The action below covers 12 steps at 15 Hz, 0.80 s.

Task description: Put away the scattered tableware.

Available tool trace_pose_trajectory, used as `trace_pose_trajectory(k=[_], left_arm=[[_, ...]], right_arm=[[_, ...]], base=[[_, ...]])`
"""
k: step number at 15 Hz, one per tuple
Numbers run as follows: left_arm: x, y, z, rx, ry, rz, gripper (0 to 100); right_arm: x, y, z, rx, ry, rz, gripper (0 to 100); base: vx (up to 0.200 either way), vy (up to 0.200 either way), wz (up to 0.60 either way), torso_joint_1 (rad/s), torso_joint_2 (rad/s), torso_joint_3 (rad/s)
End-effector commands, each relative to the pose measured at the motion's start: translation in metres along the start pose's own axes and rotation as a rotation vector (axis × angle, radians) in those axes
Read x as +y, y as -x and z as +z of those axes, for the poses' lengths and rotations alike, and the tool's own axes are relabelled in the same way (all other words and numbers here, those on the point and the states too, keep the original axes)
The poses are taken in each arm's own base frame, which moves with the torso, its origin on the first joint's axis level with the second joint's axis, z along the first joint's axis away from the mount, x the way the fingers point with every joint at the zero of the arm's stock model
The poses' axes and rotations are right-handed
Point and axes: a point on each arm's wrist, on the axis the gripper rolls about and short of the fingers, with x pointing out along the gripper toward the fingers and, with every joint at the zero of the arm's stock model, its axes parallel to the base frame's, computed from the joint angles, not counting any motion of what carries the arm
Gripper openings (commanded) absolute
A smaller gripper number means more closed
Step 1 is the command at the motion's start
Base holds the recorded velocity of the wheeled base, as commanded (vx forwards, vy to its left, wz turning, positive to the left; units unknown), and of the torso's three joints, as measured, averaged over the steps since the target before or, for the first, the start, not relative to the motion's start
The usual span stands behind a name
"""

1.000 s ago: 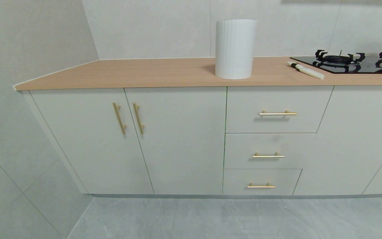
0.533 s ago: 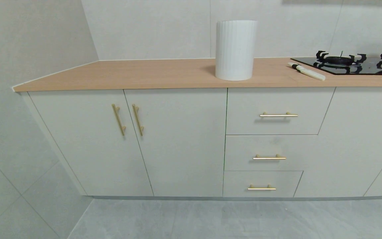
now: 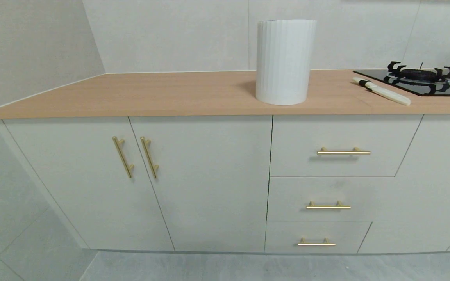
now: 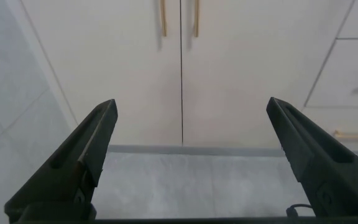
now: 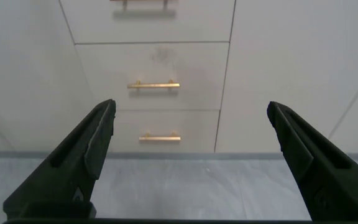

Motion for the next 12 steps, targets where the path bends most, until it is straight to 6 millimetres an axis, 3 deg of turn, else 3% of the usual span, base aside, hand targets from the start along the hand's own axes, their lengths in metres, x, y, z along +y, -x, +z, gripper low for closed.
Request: trace_pose_trajectory(k=[1, 12], left_arm=[[0.0000, 0.0000, 0.0000, 0.000, 0.000, 0.000, 100], [0.0000, 0.0000, 0.0000, 0.000, 0.000, 0.000, 100]], right_arm=[[0.0000, -0.0002, 0.0000, 0.002, 0.000, 0.000, 100], [0.0000, -0.0002, 0.0000, 0.002, 0.000, 0.000, 100]], base=[[0.200, 0.000, 0.00, 0.002, 0.00, 0.007], [0.200, 0.000, 0.00, 0.003, 0.00, 0.002]])
